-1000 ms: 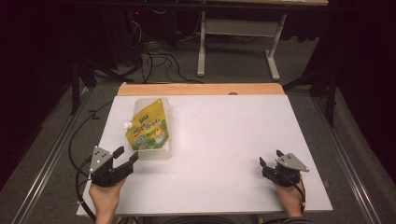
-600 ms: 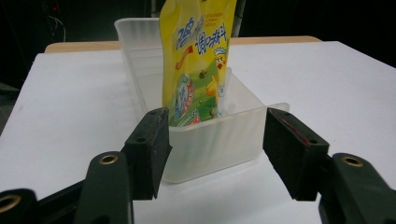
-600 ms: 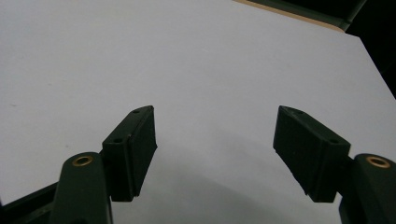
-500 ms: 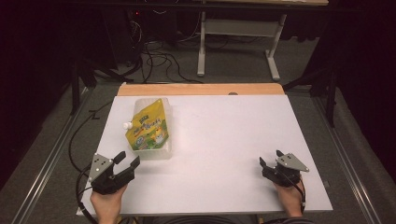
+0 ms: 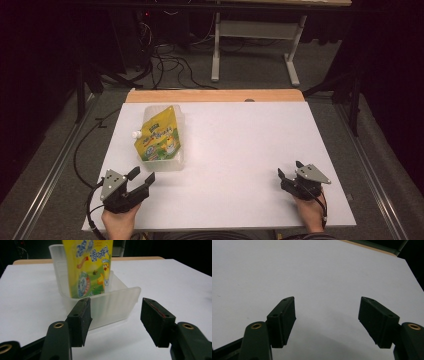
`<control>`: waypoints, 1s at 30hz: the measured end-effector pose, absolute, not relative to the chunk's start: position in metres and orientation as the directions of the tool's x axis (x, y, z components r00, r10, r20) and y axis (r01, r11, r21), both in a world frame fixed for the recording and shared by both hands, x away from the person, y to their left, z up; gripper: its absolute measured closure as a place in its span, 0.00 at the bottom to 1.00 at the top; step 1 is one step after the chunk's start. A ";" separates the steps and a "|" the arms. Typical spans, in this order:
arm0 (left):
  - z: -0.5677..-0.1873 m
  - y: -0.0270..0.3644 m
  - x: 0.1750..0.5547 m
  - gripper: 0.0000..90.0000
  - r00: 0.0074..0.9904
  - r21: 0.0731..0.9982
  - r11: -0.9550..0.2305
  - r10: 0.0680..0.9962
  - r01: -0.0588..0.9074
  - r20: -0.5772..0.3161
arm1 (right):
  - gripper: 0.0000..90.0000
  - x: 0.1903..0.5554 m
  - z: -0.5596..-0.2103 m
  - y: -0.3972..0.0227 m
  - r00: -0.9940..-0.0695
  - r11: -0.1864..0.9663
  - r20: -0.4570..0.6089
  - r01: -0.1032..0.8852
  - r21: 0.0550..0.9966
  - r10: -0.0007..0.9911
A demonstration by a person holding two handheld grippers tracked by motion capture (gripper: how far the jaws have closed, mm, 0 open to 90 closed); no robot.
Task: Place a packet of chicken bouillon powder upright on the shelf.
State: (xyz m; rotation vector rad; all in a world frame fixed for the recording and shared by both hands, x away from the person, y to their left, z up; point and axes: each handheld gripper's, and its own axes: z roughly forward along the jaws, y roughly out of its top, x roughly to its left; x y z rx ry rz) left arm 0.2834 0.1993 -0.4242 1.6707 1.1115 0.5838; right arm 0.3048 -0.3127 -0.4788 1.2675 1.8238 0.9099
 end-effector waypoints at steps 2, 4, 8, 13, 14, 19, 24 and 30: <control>-0.425 0.196 0.282 0.47 0.469 0.917 -0.077 0.874 0.391 -0.126 | 0.34 0.305 -0.479 -0.313 -0.253 0.266 -0.165 0.441 0.857 0.953; -0.427 0.193 0.281 0.47 0.476 0.916 -0.084 0.871 0.392 -0.124 | 0.34 0.305 -0.479 -0.313 -0.253 0.266 -0.165 0.441 0.857 0.953; -0.429 0.187 0.281 0.47 0.496 0.914 -0.093 0.859 0.395 -0.126 | 0.34 0.304 -0.479 -0.313 -0.253 0.263 -0.162 0.441 0.858 0.954; -0.431 0.178 0.282 0.47 0.516 0.914 -0.103 0.847 0.391 -0.126 | 0.34 0.304 -0.479 -0.313 -0.256 0.265 -0.163 0.440 0.858 0.953; -0.431 0.176 0.283 0.47 0.523 0.914 -0.109 0.844 0.391 -0.123 | 0.34 0.304 -0.479 -0.312 -0.256 0.264 -0.162 0.440 0.858 0.953; -0.430 0.166 0.287 0.47 0.547 0.915 -0.127 0.829 0.384 -0.115 | 0.34 0.304 -0.479 -0.313 -0.254 0.263 -0.163 0.436 0.861 0.954; -0.432 0.160 0.290 0.47 0.559 0.912 -0.138 0.822 0.386 -0.113 | 0.34 0.304 -0.479 -0.313 -0.257 0.270 -0.169 0.432 0.860 0.951; -0.432 0.155 0.293 0.47 0.568 0.913 -0.137 0.815 0.385 -0.117 | 0.34 0.304 -0.479 -0.313 -0.255 0.267 -0.167 0.432 0.862 0.952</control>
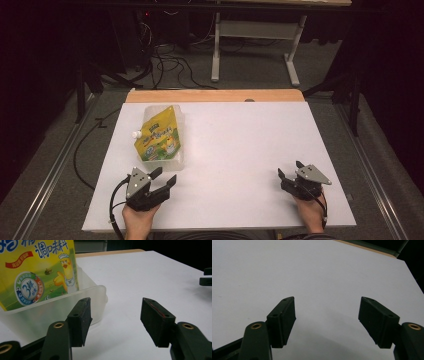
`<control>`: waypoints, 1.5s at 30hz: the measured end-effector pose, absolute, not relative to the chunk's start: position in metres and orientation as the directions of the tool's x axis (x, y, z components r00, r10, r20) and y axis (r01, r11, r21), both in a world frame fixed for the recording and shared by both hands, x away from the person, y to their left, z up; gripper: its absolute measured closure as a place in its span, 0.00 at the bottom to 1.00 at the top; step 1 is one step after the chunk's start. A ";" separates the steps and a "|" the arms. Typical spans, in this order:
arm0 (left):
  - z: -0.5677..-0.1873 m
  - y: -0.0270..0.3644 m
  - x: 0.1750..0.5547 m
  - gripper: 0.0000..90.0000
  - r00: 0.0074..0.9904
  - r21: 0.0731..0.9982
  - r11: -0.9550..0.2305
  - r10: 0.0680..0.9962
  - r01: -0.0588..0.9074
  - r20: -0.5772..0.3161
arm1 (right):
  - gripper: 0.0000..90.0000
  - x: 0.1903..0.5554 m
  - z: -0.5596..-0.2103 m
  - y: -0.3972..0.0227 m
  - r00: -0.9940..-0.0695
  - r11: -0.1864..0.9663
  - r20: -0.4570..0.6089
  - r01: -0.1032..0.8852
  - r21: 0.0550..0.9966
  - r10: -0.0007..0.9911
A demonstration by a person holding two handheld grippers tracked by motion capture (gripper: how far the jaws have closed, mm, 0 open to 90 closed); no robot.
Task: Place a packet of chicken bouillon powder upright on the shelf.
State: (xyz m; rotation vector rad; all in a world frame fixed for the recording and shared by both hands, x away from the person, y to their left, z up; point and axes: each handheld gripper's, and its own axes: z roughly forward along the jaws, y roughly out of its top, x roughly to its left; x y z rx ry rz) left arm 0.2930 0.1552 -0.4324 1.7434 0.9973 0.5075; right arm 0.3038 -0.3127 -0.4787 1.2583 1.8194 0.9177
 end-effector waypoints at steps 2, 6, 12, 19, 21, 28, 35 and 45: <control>-0.433 0.154 0.294 0.47 0.571 0.913 -0.134 0.812 0.385 -0.122 | 0.34 0.304 -0.479 -0.313 -0.257 0.270 -0.170 0.432 0.861 0.951; -0.433 0.151 0.296 0.47 0.578 0.913 -0.135 0.807 0.384 -0.124 | 0.34 0.304 -0.479 -0.313 -0.254 0.266 -0.167 0.432 0.861 0.953; -0.433 0.144 0.300 0.46 0.595 0.911 -0.149 0.795 0.386 -0.122 | 0.34 0.303 -0.479 -0.313 -0.255 0.269 -0.170 0.429 0.862 0.952; -0.433 0.134 0.305 0.46 0.616 0.906 -0.168 0.779 0.389 -0.120 | 0.34 0.303 -0.479 -0.313 -0.253 0.266 -0.168 0.429 0.863 0.953; -0.434 0.132 0.306 0.46 0.621 0.905 -0.172 0.775 0.390 -0.120 | 0.34 0.303 -0.479 -0.313 -0.254 0.270 -0.172 0.427 0.863 0.952; -0.436 0.124 0.311 0.46 0.634 0.900 -0.179 0.762 0.397 -0.128 | 0.34 0.303 -0.479 -0.313 -0.252 0.265 -0.168 0.428 0.864 0.953; -0.438 0.119 0.315 0.46 0.639 0.895 -0.182 0.757 0.408 -0.137 | 0.34 0.303 -0.479 -0.313 -0.251 0.263 -0.165 0.430 0.864 0.954; -0.442 0.111 0.319 0.46 0.645 0.886 -0.190 0.750 0.424 -0.147 | 0.34 0.304 -0.479 -0.313 -0.252 0.264 -0.166 0.431 0.863 0.953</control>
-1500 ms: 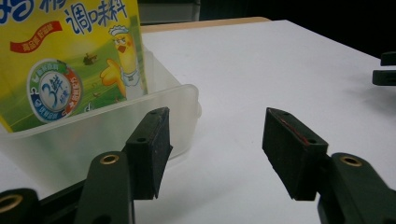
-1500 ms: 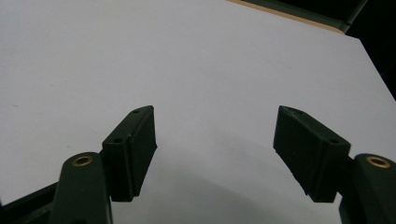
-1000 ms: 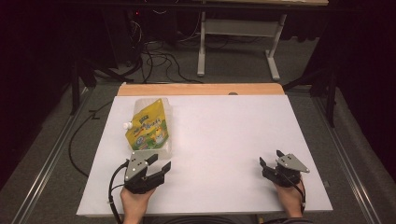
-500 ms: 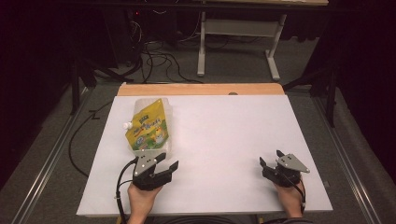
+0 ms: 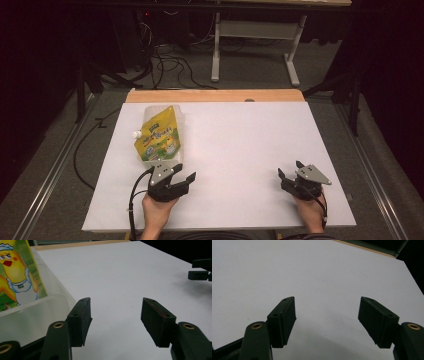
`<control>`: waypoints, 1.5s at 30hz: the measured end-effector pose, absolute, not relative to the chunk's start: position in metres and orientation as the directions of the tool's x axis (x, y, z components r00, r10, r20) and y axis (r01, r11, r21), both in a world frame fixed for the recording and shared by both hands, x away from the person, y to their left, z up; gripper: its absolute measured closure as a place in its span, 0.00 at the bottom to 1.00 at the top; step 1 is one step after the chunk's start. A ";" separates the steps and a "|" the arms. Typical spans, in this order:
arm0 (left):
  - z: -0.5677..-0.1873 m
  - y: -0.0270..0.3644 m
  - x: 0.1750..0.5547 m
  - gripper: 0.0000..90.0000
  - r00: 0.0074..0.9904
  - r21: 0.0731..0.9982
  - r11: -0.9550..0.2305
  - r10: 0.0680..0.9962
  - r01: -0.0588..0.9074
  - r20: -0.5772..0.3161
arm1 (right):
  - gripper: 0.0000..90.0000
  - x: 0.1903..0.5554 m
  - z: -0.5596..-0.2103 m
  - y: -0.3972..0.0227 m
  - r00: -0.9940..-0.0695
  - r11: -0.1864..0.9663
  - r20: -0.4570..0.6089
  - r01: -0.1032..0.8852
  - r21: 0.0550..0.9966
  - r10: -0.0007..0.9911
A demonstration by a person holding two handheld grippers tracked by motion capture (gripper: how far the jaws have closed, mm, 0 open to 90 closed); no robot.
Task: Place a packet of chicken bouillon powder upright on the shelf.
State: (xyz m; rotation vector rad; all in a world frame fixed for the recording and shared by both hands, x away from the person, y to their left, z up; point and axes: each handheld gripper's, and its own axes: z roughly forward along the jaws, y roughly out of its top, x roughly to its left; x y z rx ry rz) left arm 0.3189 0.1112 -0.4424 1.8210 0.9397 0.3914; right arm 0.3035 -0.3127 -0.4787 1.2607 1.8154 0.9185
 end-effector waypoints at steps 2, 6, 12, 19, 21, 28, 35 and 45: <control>-0.444 0.108 0.321 0.46 0.649 0.885 -0.195 0.747 0.423 -0.146 | 0.34 0.303 -0.479 -0.313 -0.251 0.263 -0.165 0.431 0.863 0.954; -0.446 0.104 0.323 0.46 0.647 0.879 -0.208 0.749 0.430 -0.139 | 0.34 0.303 -0.479 -0.313 -0.255 0.266 -0.167 0.429 0.863 0.953; -0.451 0.099 0.326 0.46 0.650 0.874 -0.220 0.748 0.432 -0.133 | 0.35 0.304 -0.479 -0.313 -0.253 0.264 -0.166 0.430 0.863 0.953; -0.456 0.092 0.332 0.46 0.648 0.870 -0.225 0.750 0.439 -0.134 | 0.35 0.304 -0.479 -0.313 -0.252 0.260 -0.162 0.432 0.863 0.954; -0.458 0.091 0.334 0.46 0.646 0.867 -0.227 0.751 0.444 -0.135 | 0.35 0.304 -0.479 -0.313 -0.255 0.265 -0.165 0.431 0.862 0.953; -0.465 0.086 0.340 0.46 0.638 0.859 -0.242 0.760 0.451 -0.121 | 0.35 0.304 -0.478 -0.313 -0.256 0.264 -0.164 0.434 0.861 0.953; -0.475 0.080 0.345 0.47 0.631 0.856 -0.264 0.771 0.444 -0.090 | 0.35 0.304 -0.479 -0.313 -0.257 0.265 -0.163 0.434 0.861 0.953; -0.482 0.074 0.345 0.47 0.630 0.857 -0.283 0.774 0.431 -0.061 | 0.35 0.304 -0.479 -0.313 -0.257 0.265 -0.163 0.434 0.861 0.953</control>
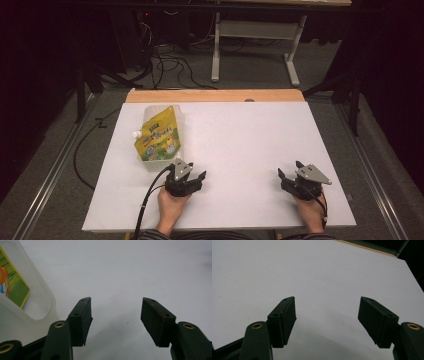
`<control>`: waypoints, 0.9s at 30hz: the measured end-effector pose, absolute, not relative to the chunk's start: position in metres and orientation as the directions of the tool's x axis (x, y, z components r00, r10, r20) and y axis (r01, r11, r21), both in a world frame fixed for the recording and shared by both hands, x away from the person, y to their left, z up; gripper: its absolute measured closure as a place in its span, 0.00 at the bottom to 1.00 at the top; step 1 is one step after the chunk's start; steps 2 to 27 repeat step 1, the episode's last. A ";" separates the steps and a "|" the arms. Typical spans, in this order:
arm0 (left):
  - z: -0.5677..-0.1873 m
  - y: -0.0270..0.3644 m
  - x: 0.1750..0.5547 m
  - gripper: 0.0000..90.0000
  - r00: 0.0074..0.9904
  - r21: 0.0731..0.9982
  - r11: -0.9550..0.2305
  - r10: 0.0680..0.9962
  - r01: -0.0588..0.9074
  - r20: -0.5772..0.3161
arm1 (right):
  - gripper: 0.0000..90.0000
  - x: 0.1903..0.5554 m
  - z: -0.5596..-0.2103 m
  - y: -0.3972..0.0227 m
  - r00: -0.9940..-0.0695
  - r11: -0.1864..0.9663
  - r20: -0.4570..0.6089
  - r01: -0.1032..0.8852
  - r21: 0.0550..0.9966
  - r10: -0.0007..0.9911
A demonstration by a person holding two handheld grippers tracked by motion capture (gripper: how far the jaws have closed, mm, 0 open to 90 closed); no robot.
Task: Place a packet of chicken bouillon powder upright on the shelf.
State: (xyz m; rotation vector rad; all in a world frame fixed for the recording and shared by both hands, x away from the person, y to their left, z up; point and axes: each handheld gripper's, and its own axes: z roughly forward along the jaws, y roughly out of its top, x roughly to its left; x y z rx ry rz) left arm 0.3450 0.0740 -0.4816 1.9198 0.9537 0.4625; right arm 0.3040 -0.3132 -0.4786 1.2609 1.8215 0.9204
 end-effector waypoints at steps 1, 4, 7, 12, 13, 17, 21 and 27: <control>-0.482 0.074 0.345 0.46 0.630 0.857 -0.283 0.774 0.431 -0.061 | 0.35 0.304 -0.479 -0.313 -0.258 0.265 -0.163 0.435 0.861 0.952; -0.482 0.074 0.345 0.46 0.630 0.857 -0.283 0.774 0.431 -0.061 | 0.35 0.304 -0.479 -0.313 -0.258 0.265 -0.163 0.435 0.861 0.952; -0.482 0.074 0.345 0.46 0.630 0.857 -0.283 0.774 0.431 -0.061 | 0.35 0.304 -0.479 -0.313 -0.258 0.265 -0.163 0.435 0.861 0.952; -0.482 0.074 0.345 0.46 0.630 0.857 -0.283 0.774 0.431 -0.061 | 0.35 0.304 -0.479 -0.313 -0.258 0.265 -0.163 0.435 0.861 0.952; -0.482 0.074 0.345 0.46 0.630 0.857 -0.283 0.774 0.431 -0.061 | 0.35 0.304 -0.479 -0.313 -0.258 0.265 -0.163 0.435 0.861 0.952; -0.482 0.074 0.345 0.46 0.630 0.857 -0.283 0.774 0.431 -0.061 | 0.35 0.304 -0.479 -0.313 -0.258 0.265 -0.163 0.435 0.861 0.952; -0.482 0.074 0.345 0.46 0.630 0.857 -0.283 0.774 0.431 -0.061 | 0.35 0.304 -0.479 -0.313 -0.258 0.265 -0.163 0.435 0.861 0.952; -0.482 0.074 0.345 0.46 0.630 0.857 -0.283 0.774 0.431 -0.061 | 0.35 0.304 -0.479 -0.313 -0.258 0.265 -0.163 0.435 0.861 0.952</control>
